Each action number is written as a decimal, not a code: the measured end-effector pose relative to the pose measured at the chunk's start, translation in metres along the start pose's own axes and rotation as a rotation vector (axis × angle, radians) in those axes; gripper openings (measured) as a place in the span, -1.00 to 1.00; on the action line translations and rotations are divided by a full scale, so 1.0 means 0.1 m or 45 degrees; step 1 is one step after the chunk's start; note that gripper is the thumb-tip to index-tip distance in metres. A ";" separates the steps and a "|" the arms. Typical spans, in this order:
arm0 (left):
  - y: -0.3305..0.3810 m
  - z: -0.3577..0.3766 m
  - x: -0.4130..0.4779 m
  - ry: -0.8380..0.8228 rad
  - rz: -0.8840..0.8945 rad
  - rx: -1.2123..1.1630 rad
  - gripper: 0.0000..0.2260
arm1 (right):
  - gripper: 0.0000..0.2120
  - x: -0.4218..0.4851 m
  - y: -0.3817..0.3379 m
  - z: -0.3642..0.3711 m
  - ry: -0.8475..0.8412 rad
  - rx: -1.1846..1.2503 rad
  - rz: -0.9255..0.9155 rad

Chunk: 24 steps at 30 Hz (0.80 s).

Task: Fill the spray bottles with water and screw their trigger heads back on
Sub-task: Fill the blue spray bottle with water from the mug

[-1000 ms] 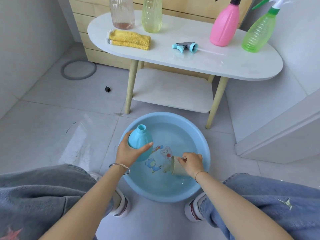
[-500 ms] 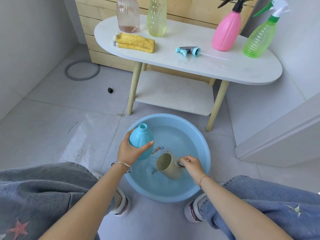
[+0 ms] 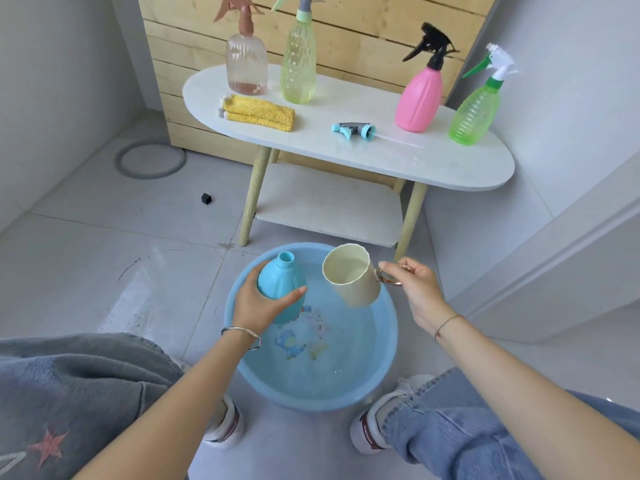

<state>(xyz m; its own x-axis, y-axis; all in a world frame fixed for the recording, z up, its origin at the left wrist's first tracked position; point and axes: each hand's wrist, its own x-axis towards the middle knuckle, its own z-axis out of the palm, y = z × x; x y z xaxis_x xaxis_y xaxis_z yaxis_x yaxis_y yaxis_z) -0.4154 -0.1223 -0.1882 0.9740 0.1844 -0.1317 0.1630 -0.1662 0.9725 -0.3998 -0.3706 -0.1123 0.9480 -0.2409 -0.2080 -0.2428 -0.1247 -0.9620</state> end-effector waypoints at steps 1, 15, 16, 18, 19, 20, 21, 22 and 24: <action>0.02 0.02 -0.01 -0.016 0.007 -0.001 -0.43 | -0.69 0.00 -0.09 -0.05 -0.001 0.012 -0.020; 0.20 0.30 -0.12 -0.247 0.169 0.191 -0.37 | -0.65 -0.25 -0.65 -0.29 -0.009 -0.023 -0.218; 0.19 0.31 -0.13 -0.261 0.182 0.210 -0.36 | -0.66 -0.26 -0.64 -0.29 -0.008 -0.039 -0.218; 0.15 0.33 -0.14 -0.288 0.188 0.236 -0.33 | -0.67 -0.29 -0.65 -0.29 -0.013 -0.071 -0.221; 0.13 0.34 -0.14 -0.297 0.186 0.243 -0.31 | -0.67 -0.29 -0.65 -0.28 -0.017 -0.085 -0.226; 0.11 0.34 -0.15 -0.305 0.183 0.250 -0.29 | -0.68 -0.30 -0.66 -0.28 -0.020 -0.101 -0.233; 0.10 0.35 -0.15 -0.315 0.183 0.259 -0.29 | -0.69 -0.30 -0.67 -0.28 -0.022 -0.124 -0.243; 0.09 0.35 -0.16 -0.325 0.184 0.271 -0.29 | -0.70 -0.30 -0.68 -0.27 -0.025 -0.152 -0.258; 0.09 0.37 -0.16 -0.337 0.192 0.290 -0.32 | -0.71 -0.31 -0.70 -0.26 -0.030 -0.205 -0.286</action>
<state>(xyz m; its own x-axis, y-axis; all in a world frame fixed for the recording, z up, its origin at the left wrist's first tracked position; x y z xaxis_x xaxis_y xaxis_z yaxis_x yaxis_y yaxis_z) -0.4241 -0.1622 -0.1844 0.9918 -0.1105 -0.0644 0.0164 -0.3891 0.9211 -0.4171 -0.3792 -0.0343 0.9859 -0.1675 0.0011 -0.0540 -0.3240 -0.9445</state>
